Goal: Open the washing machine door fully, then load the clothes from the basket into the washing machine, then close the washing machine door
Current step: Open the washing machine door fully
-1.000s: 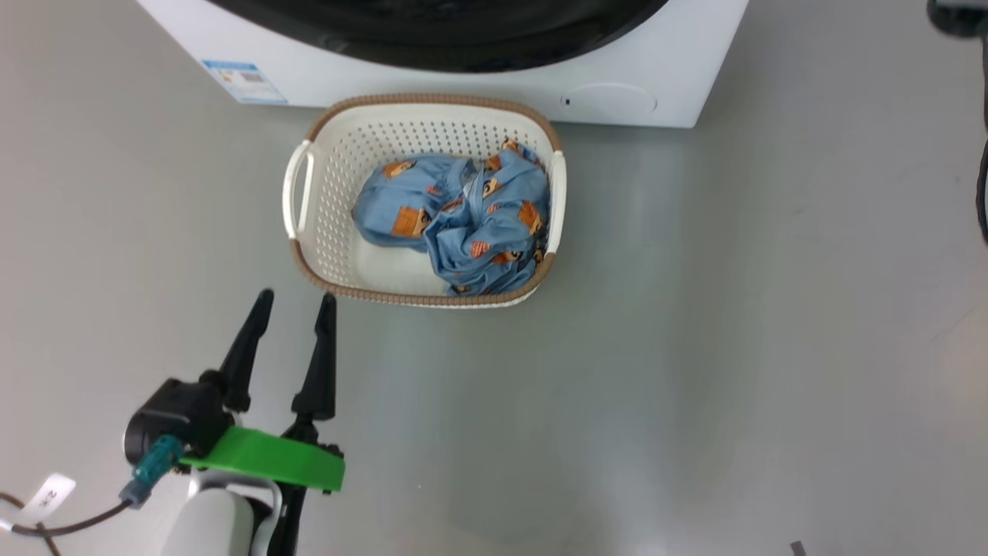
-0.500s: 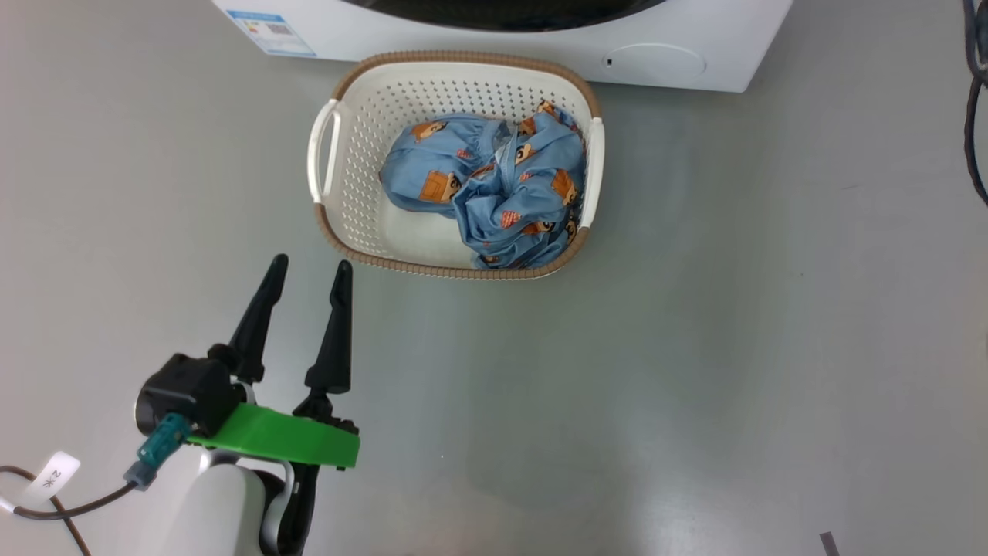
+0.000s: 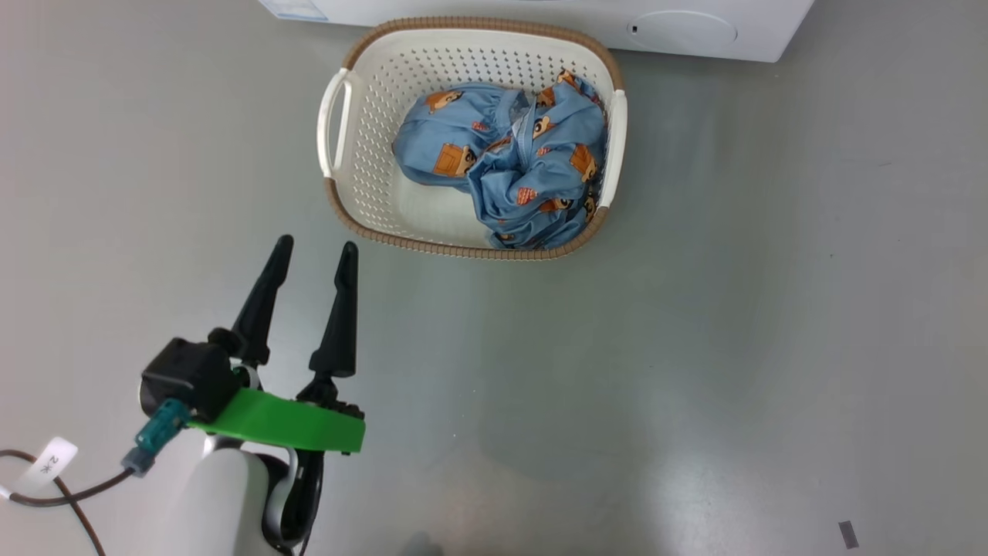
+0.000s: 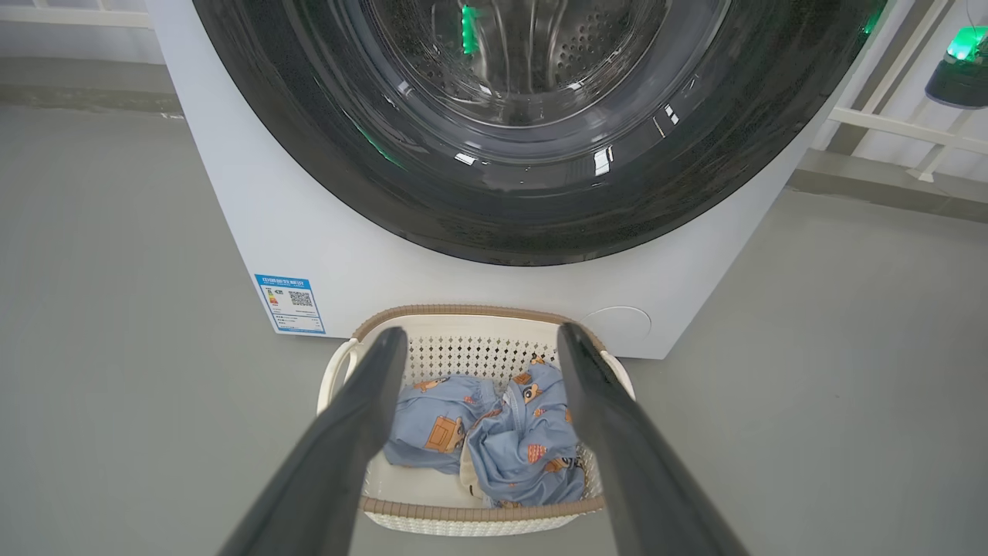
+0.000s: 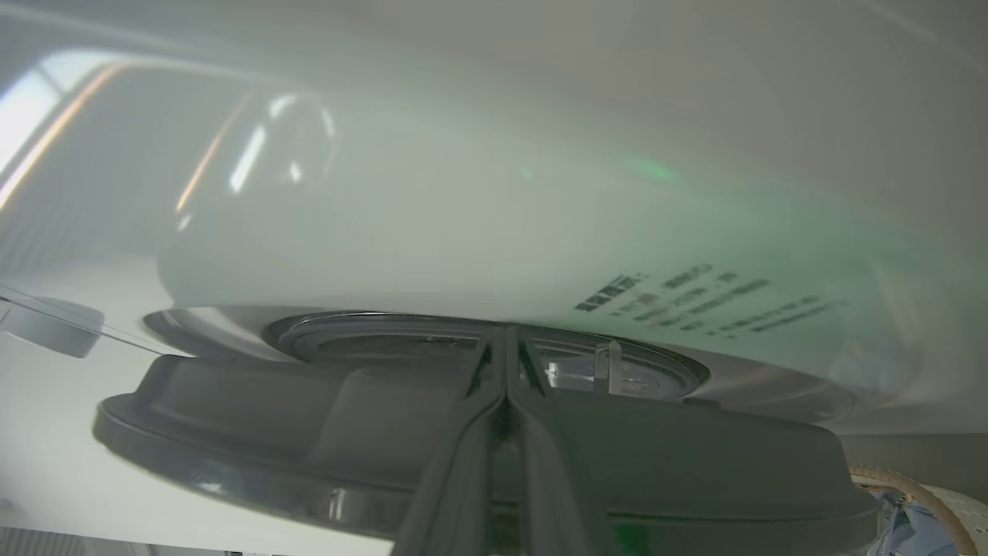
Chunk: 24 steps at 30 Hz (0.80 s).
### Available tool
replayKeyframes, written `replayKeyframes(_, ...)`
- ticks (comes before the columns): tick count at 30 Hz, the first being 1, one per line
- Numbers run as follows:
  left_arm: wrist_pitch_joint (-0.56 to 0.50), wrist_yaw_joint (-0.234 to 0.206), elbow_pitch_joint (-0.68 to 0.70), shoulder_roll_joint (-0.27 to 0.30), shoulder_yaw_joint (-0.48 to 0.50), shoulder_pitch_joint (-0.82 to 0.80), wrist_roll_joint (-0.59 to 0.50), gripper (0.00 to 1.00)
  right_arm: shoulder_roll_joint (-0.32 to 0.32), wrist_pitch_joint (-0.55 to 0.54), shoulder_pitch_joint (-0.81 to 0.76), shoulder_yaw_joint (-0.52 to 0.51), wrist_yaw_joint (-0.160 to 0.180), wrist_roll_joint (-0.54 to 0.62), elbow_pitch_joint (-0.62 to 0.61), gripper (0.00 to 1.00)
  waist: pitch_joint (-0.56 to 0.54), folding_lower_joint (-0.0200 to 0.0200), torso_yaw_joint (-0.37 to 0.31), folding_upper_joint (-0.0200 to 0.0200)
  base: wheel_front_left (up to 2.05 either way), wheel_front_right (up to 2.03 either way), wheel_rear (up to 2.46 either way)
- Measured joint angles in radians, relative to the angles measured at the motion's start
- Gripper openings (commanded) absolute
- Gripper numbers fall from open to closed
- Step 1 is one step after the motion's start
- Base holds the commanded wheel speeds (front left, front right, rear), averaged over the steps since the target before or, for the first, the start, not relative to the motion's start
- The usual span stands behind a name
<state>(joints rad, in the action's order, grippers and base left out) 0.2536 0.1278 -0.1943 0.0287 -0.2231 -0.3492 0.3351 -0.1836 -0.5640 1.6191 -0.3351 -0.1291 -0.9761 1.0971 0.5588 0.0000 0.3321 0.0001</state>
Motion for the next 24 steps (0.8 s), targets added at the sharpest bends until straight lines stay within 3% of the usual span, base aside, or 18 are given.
replayKeyframes(12,0.0,0.0,0.0,-0.001,0.003,-0.011,0.014,1.0,0.024,-0.067,-0.006,0.003,0.0,0.038,-0.027,0.0,0.014,0.0001,0.004,0.0,0.0,0.0,0.0)
replayKeyframes(24,0.0,0.0,0.001,-0.002,0.033,-0.027,0.01,1.0,0.058,-0.251,-0.142,0.031,0.0,0.044,-0.171,0.0,-0.022,0.0,-0.016,0.0,0.0,0.0,0.0)
